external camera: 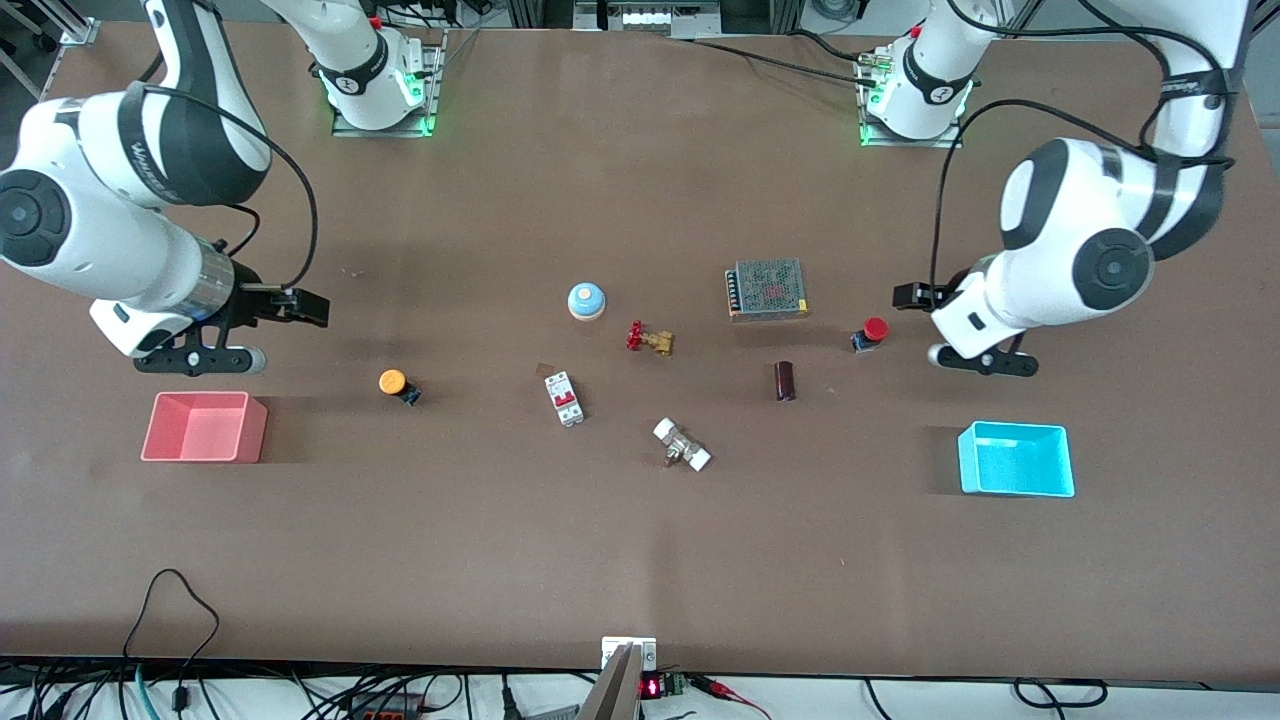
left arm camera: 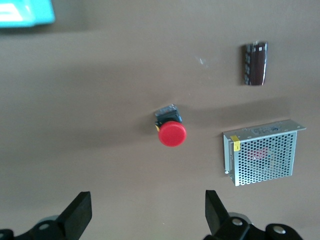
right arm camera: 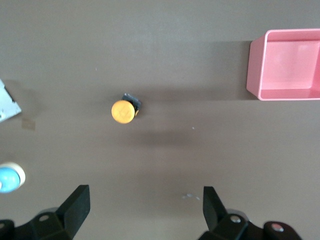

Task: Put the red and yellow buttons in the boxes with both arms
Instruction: 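Move the right gripper to the yellow button while the left gripper reaches the red button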

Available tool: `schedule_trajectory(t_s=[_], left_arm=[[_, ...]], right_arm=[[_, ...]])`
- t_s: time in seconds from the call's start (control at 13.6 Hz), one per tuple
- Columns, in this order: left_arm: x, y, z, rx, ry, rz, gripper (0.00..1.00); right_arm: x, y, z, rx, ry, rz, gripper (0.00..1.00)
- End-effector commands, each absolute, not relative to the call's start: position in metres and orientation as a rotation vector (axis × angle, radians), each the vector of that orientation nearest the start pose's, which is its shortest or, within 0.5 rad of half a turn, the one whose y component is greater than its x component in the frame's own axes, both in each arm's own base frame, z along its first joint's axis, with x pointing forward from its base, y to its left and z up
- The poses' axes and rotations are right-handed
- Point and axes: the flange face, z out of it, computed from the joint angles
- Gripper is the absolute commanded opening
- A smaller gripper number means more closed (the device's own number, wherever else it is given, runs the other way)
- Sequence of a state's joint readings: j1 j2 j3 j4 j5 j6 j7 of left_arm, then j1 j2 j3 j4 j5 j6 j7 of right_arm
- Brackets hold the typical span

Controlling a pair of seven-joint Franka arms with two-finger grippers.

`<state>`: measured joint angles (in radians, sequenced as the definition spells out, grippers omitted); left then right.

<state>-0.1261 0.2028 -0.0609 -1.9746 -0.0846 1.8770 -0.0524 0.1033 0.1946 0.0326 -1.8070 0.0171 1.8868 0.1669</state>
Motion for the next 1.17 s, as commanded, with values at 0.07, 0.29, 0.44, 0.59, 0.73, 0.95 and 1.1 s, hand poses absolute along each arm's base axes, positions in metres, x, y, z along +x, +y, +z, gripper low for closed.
schedule_trajectory(t_s=[0.07,0.29,0.44,0.59,0.73,0.95,1.1], left_arm=[[0.534,-0.126,0.355,-3.160,0.211,0.448,1.00],[0.524,-0.127,0.325,-3.162,0.104,0.455,1.00],[0.510,-0.142,0.299,-3.151,-0.066,0.395,1.00],[0.510,-0.144,0.278,-3.147,-0.172,0.358,1.00],[0.514,-0.142,0.263,-3.149,-0.192,0.342,1.00],[0.509,-0.139,0.245,-3.120,-0.325,0.379,1.00],[0.510,-0.141,0.234,-3.113,-0.379,0.365,1.00]], right_arm=[[0.586,0.107,0.401,-3.108,0.212,0.062,1.00],[0.590,0.135,0.375,-3.104,0.271,0.020,1.00],[0.595,0.145,0.353,-3.109,0.237,-0.029,1.00],[0.591,0.150,0.324,-3.142,0.138,-0.109,1.00],[0.591,0.149,0.303,-3.176,0.030,-0.144,1.00],[0.594,0.144,0.295,-3.177,-0.073,-0.150,1.00],[0.598,0.137,0.289,-3.173,-0.112,-0.165,1.00]])
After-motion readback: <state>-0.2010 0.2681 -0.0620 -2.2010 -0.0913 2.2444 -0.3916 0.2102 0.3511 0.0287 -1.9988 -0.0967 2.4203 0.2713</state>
